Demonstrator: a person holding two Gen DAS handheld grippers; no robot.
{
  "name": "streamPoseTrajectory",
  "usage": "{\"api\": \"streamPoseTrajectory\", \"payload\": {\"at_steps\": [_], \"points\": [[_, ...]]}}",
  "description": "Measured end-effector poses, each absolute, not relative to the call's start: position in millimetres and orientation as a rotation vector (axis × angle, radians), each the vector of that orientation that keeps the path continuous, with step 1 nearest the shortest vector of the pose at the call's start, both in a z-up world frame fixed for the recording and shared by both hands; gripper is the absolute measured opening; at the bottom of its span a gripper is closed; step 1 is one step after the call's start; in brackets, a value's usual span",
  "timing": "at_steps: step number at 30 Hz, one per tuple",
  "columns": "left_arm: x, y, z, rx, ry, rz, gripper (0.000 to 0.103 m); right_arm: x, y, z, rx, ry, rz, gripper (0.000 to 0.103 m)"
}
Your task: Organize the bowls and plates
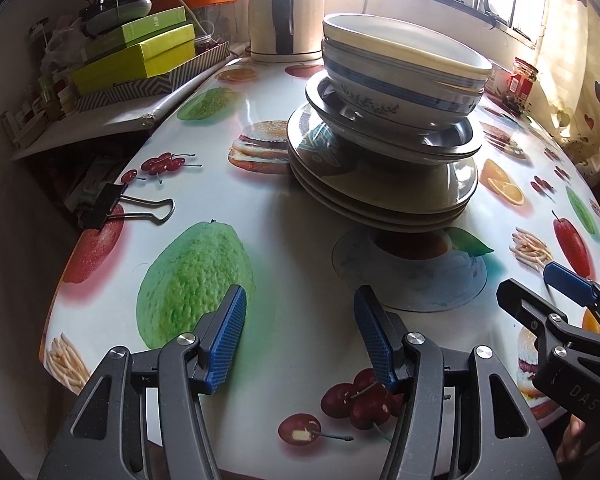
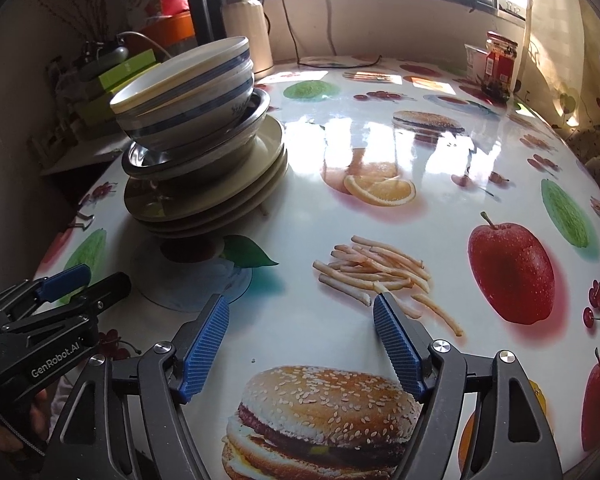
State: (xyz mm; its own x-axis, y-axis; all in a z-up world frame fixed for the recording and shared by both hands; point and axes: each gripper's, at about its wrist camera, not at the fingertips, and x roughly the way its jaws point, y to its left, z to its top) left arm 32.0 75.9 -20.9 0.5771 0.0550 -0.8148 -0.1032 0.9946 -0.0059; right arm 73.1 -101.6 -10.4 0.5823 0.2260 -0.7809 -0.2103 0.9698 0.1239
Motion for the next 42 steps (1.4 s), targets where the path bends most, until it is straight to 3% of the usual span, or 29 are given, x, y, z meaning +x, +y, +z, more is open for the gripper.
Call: {"api": "streamPoseTrajectory", "payload": {"at_steps": [42], "points": [[31.7,76.6,-21.2,-0.058,0.942,0.099,0.058,70.6,-98.2,-12.2,-0.001,0.913,0.227,0.081]]}}
